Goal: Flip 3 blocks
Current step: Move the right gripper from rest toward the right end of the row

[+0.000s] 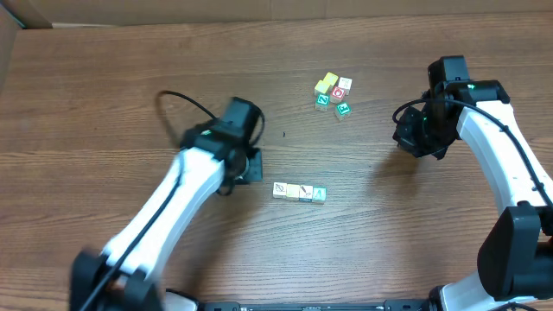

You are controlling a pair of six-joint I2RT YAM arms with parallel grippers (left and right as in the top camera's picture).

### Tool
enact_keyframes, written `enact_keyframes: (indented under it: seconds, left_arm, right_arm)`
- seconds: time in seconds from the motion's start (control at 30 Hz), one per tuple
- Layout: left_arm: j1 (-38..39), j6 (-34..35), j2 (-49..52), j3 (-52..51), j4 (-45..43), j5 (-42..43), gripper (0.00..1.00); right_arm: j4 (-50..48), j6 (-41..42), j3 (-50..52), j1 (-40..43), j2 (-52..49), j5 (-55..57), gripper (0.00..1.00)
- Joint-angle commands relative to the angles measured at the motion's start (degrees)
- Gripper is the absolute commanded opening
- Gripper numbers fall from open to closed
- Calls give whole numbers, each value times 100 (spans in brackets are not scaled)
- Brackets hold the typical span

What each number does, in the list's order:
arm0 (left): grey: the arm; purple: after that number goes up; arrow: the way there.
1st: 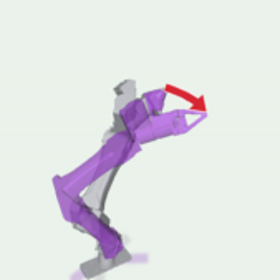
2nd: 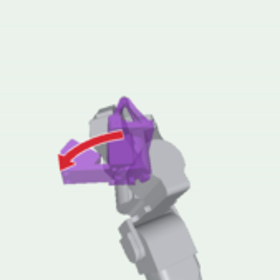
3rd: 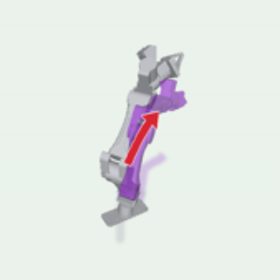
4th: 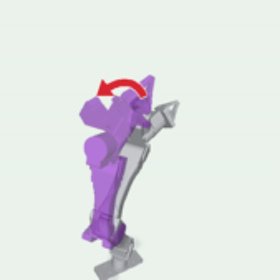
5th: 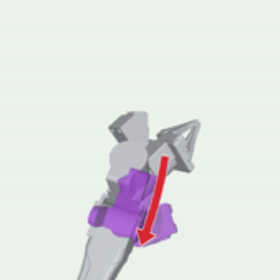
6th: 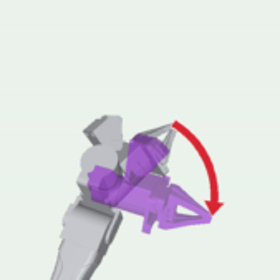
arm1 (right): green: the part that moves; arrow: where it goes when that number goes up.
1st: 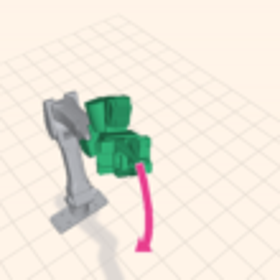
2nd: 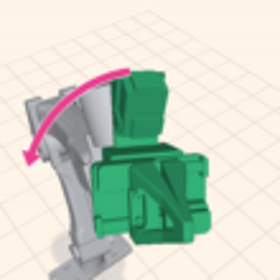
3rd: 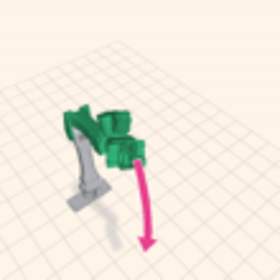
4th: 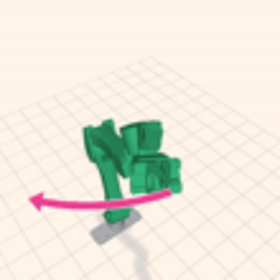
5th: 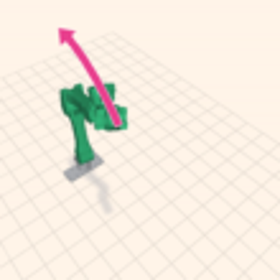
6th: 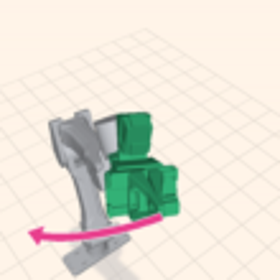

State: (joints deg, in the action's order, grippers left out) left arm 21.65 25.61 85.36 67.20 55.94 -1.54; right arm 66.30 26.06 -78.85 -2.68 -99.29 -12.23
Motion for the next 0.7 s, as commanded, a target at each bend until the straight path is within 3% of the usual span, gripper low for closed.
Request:
enact_keyframes:
  seconds: [0.0, 0.33, 0.67]
  left_arm:
    - [-63, 216, -643, 111, 85, -35, 4]
    - [-63, 203, -350, 109, 417, -4, 4]
    - [-55, -42, 634, 109, -17, 708, 4]
  right_arm:
    - [74, -87, 85, -72, 66, -61, 4]
    - [-295, -81, 964, -866, 66, -74, 4]
    - [-686, 39, 1488, -1311, 66, -74, 4]
